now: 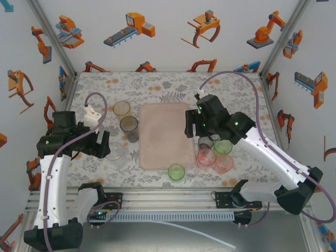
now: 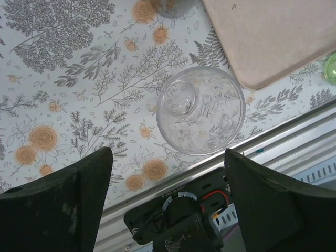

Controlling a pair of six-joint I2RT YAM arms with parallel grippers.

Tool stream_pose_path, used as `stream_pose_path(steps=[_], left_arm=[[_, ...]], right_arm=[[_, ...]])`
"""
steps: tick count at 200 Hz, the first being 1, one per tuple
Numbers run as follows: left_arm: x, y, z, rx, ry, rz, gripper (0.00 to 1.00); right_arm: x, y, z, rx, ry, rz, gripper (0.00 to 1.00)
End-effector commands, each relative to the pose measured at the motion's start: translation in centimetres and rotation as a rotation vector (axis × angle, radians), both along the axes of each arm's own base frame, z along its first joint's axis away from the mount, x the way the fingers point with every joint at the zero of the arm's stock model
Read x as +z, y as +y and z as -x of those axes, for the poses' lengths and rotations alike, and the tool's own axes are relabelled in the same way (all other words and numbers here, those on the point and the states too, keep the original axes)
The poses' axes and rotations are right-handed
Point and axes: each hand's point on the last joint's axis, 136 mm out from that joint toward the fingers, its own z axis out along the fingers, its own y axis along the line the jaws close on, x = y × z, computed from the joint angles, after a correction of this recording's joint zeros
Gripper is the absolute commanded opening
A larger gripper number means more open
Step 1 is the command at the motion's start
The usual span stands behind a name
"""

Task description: Place the glasses into the tray

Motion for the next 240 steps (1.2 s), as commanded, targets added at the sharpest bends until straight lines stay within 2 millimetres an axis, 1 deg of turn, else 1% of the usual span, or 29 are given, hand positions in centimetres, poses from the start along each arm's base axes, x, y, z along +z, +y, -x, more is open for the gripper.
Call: stream_pose_path(steps=[1, 20, 30, 54, 76, 97, 118, 129, 151, 161, 186, 202, 216, 224, 240], left_arm=[[-0.6, -0.6, 0.2, -0.052, 0.015, 0.01, 0.76], [-1.1, -0.9, 0.0, -0.063, 0.021, 0.026, 0.73], [-1.5, -1.0, -0.2, -0.068, 0.021, 0.025, 0.7], [-2.3, -0.8, -0.7, -0.055, 0.031, 0.016, 0.7], [-3.2, -1.2, -0.7, -0.071, 0.064, 0.03, 0.7], [-4.0, -1.2, -1.2, -0.077, 0.074, 0.025, 0.68], [-4.5, -1.4, -1.7, -0.081, 0.083, 0.028, 0.68], [-4.8, -1.6, -1.9, -0.087, 0.093, 0.033, 0.65], [-5.4, -2.0, -2.2, -0.101, 0.109, 0.029, 0.63], [-5.8, -2.0, -2.4, -0.106, 0.117, 0.018, 0.6], [-6.5, -2.3, -2.5, -0.114, 0.132, 0.01, 0.57], [-6.8, -2.6, -2.5, -0.123, 0.138, 0.009, 0.51], [-6.9, -2.8, -2.4, -0.133, 0.139, 0.006, 0.5], [-7.0, -2.9, -2.3, -0.139, 0.14, 0.001, 0.47], [-7.2, -3.0, -2.1, -0.147, 0.139, -0.014, 0.47]], right_arm=[[0.2, -0.9, 0.1, -0.037, -0.03, 0.004, 0.67], [-0.3, -0.7, 0.1, -0.035, -0.034, -0.019, 0.67], [-0.6, -0.5, 0.0, -0.037, -0.036, -0.025, 0.67], [-1.0, -0.5, -0.4, -0.048, -0.05, -0.03, 0.68], [-1.5, -0.1, -0.7, -0.047, -0.041, -0.024, 0.68], [-1.4, -0.1, -0.8, -0.047, -0.053, -0.031, 0.68], [-1.2, -0.5, -0.8, -0.059, -0.066, -0.029, 0.68], [-1.2, -0.7, -0.7, -0.065, -0.071, -0.029, 0.68], [-1.5, -1.1, -0.7, -0.078, -0.075, -0.026, 0.68], [-1.6, -1.2, -0.7, -0.083, -0.078, -0.026, 0.68], [-2.0, -1.3, -0.7, -0.09, -0.077, -0.017, 0.68], [-2.0, -1.2, -0.8, -0.091, -0.074, -0.018, 0.68], [-2.0, -1.2, -0.8, -0.092, -0.075, -0.019, 0.68], [-2.1, -1.2, -0.8, -0.092, -0.075, -0.017, 0.68], [-2.1, -1.2, -0.9, -0.094, -0.077, -0.02, 0.68]])
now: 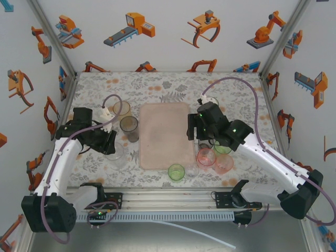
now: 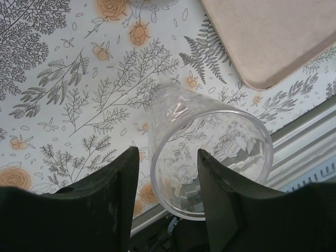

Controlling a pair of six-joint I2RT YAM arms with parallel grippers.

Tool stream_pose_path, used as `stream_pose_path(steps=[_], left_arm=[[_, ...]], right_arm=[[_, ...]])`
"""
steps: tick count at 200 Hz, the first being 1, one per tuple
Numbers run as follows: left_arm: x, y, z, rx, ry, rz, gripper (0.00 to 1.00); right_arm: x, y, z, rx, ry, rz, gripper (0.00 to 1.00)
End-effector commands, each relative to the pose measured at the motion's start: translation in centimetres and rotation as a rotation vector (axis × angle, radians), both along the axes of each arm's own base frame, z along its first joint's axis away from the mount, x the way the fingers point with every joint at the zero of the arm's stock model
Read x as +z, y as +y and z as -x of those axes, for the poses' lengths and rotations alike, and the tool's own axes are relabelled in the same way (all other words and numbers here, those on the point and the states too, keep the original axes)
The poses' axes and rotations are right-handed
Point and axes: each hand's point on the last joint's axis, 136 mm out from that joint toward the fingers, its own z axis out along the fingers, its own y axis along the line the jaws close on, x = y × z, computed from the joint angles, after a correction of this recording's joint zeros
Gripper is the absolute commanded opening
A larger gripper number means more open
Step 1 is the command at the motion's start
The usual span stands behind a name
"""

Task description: Place the glasses into the tray

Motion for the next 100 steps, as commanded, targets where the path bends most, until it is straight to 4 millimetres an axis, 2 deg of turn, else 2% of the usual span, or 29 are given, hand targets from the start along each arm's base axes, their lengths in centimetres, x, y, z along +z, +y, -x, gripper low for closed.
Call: stream_pose_path(steps=[1, 61, 100], left_arm=[[-0.51, -0.3, 0.28, -0.016, 0.0, -0.01, 0.47], [-0.94, -0.17, 0.95, -0.019, -0.006, -0.035, 0.3], [-0.23, 0.08, 1.18, -0.023, -0.037, -0.054, 0.17]], right_arm=[[0.65, -0.01, -0.21, -0.02, -0.032, -0.024, 0.68], [0.26, 0.05, -0.18, -0.022, -0.027, -0.031, 0.68], [0.24, 0.01, -0.14, -0.021, -0.027, -0.032, 0.68]])
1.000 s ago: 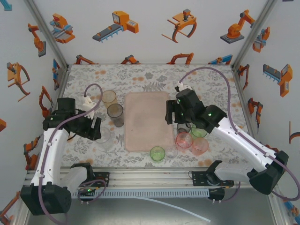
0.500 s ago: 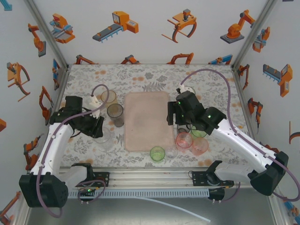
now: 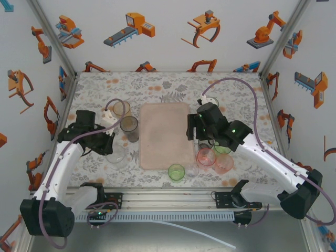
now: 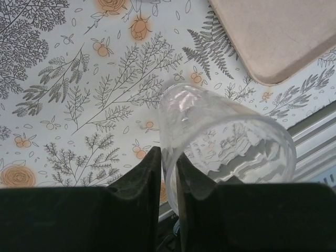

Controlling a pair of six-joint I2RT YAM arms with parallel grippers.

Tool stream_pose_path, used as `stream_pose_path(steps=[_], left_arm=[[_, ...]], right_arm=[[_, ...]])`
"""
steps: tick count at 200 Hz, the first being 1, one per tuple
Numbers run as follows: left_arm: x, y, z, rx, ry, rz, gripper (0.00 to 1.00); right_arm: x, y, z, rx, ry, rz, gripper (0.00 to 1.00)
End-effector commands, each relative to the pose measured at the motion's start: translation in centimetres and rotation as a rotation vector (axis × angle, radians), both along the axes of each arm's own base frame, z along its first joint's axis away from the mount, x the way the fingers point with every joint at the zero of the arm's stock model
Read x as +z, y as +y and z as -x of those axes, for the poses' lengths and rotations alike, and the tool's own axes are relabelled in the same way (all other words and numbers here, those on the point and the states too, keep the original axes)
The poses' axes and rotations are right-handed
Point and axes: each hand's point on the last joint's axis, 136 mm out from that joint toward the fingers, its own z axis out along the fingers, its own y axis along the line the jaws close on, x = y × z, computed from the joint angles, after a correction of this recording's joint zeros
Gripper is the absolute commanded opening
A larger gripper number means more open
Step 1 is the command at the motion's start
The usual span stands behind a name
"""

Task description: Place the glasses into the tray

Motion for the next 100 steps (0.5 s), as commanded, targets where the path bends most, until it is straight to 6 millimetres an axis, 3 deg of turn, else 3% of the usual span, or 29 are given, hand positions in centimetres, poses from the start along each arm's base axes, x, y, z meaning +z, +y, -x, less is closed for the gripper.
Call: stream_pose_path(steps=[1, 47, 100], left_arm=[[0.3, 0.0, 0.6, -0.01, -0.009, -0.008, 0.16], [0.9, 0.1, 0.7, -0.01, -0.016, -0.009, 0.05], [1.9, 0.0, 1.1, -0.014, -0.027, -0.004, 0.02]], right_arm=[[0.6, -0.1, 0.0, -0.018, -0.025, -0.024, 0.68], [0.4, 0.0, -0.1, -0.018, -0.021, -0.027, 0.68], [0.3, 0.1, -0.1, -0.018, -0.019, -0.027, 0.68]])
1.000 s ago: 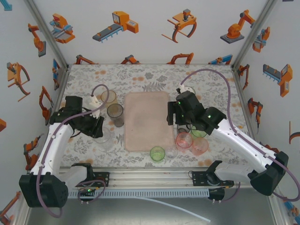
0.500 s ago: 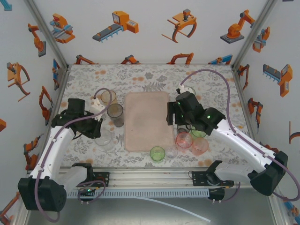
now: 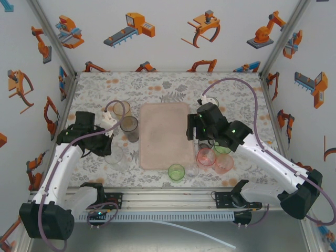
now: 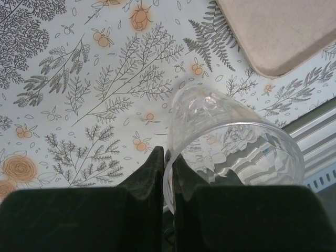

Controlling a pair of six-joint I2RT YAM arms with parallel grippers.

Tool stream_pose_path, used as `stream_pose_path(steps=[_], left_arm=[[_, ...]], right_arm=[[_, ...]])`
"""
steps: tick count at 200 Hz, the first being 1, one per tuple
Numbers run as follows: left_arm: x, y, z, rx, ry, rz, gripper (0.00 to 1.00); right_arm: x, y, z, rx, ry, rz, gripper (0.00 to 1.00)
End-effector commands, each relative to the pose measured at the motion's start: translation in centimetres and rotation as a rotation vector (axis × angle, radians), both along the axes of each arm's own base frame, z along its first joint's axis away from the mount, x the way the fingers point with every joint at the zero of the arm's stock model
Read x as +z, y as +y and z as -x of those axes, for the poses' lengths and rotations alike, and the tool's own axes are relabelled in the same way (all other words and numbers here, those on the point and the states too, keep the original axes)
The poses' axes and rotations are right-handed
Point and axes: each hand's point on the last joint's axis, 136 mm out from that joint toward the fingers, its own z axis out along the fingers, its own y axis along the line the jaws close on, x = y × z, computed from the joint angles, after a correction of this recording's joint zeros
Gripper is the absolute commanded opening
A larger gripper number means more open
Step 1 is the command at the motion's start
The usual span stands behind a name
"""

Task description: Place the glasses into the tray

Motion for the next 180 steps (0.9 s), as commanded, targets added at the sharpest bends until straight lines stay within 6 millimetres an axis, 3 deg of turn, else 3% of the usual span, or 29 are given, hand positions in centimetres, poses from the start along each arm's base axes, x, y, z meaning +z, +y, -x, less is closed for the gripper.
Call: stream_pose_path(steps=[1, 58, 106, 180], left_arm=[[1.9, -0.3, 0.3, -0.017, -0.036, 0.015, 0.02], [6.3, -0.6, 0.4, -0.011, -0.095, 0.036, 0.02], [10.1, -2.2, 0.0, -0.031, -0.118, 0.104, 0.02], [11.7, -6.5, -0.9, -0.193, -0.11, 0.1, 0.02]], right_arm=[[0.3, 0.0, -0.1, -0.016, -0.017, -0.021, 0.68], [0.8, 0.1, -0.1, -0.015, -0.026, -0.031, 0.68], [1.3, -0.2, 0.0, -0.019, -0.034, -0.034, 0.68], [2.9, -2.3, 1.0, -0.074, -0.054, -0.046, 0.68]])
